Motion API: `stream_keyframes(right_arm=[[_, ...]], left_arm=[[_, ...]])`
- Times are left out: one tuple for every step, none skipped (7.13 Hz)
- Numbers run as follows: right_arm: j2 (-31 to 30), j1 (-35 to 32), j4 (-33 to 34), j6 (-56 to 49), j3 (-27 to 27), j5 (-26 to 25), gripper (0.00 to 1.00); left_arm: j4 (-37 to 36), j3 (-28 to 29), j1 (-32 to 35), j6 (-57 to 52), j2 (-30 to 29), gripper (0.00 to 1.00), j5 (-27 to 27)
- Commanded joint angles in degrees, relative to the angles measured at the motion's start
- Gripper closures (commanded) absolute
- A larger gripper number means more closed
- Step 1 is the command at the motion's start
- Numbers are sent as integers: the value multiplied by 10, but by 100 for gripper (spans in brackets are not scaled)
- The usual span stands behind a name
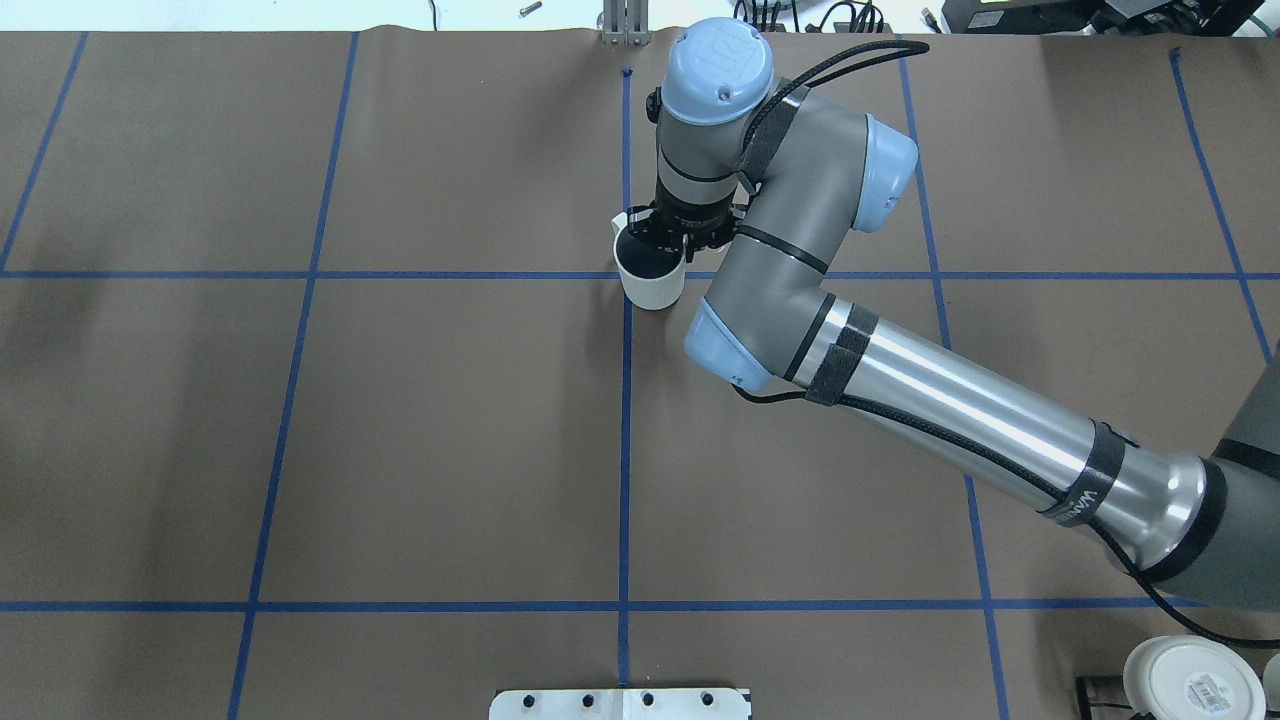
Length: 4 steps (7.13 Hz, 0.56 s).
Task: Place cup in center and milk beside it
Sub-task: 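Lower the mug onto the center grid crossing and open the right gripper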
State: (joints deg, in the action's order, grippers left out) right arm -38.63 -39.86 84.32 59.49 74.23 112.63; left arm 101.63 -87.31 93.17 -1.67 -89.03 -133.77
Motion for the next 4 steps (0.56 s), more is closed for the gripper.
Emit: stream_keyframes(right_arm=[[-10, -5, -29, 3, 2, 0, 0], [-8, -14, -29, 4, 10, 7, 0], [-7, -26, -28, 4, 21, 28, 0], [-9, -39, -25, 4, 40, 52, 0]], left_arm=[[4, -1, 0, -1, 0, 2, 0], [8, -1, 0, 0, -1, 2, 0], [6, 1, 0, 2, -8, 2, -9], [4, 3, 0, 41, -23, 2, -24]])
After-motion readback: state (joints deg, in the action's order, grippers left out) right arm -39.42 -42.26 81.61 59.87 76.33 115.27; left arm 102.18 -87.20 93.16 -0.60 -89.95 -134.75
